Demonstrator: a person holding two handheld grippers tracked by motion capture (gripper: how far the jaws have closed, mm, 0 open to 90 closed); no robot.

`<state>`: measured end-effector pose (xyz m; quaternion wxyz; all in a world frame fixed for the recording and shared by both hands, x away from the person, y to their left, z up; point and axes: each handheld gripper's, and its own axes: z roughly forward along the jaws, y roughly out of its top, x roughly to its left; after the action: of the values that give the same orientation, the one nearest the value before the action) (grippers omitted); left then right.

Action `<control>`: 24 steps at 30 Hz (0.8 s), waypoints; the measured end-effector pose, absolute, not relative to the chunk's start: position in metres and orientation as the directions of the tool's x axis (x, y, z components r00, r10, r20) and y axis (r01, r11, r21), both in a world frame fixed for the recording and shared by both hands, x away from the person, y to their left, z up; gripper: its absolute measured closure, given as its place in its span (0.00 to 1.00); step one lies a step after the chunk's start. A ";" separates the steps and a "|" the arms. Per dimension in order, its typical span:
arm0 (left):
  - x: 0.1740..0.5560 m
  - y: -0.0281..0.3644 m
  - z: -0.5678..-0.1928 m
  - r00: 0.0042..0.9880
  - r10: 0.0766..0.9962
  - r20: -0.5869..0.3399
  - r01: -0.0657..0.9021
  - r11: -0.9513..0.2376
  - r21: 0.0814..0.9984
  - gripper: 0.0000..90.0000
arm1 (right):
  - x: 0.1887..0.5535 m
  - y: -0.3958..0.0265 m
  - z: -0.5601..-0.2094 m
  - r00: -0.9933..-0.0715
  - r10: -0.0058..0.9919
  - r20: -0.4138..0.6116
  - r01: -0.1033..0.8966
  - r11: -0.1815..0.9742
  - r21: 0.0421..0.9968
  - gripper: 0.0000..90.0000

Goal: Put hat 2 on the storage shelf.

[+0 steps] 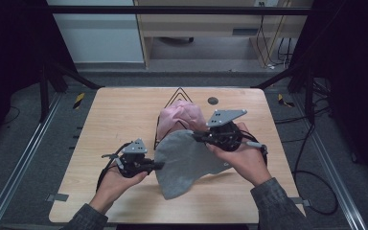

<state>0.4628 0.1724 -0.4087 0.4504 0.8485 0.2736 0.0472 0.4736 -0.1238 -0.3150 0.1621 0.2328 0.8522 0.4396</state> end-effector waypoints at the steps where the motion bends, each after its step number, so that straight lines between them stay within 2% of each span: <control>1: 0.463 0.173 -0.403 0.847 0.506 -0.164 0.419 -0.444 0.792 0.96 | 0.475 -0.127 -0.315 -0.834 0.548 -0.068 0.260 0.498 0.827 0.96; 12: 0.472 0.171 -0.348 0.850 0.523 -0.063 0.367 -0.502 0.783 0.96 | 0.481 -0.139 -0.301 -0.807 0.588 -0.057 0.259 0.439 0.860 0.96; 24: 0.484 0.169 -0.277 0.835 0.545 0.070 0.258 -0.502 0.826 0.96 | 0.486 -0.147 -0.247 -0.774 0.629 -0.079 0.203 0.363 0.909 0.96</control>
<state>0.4839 0.1689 -0.2765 0.4398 0.8510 0.2360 0.1632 0.4860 -0.1468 -0.2471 0.2127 0.2606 0.7978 0.5004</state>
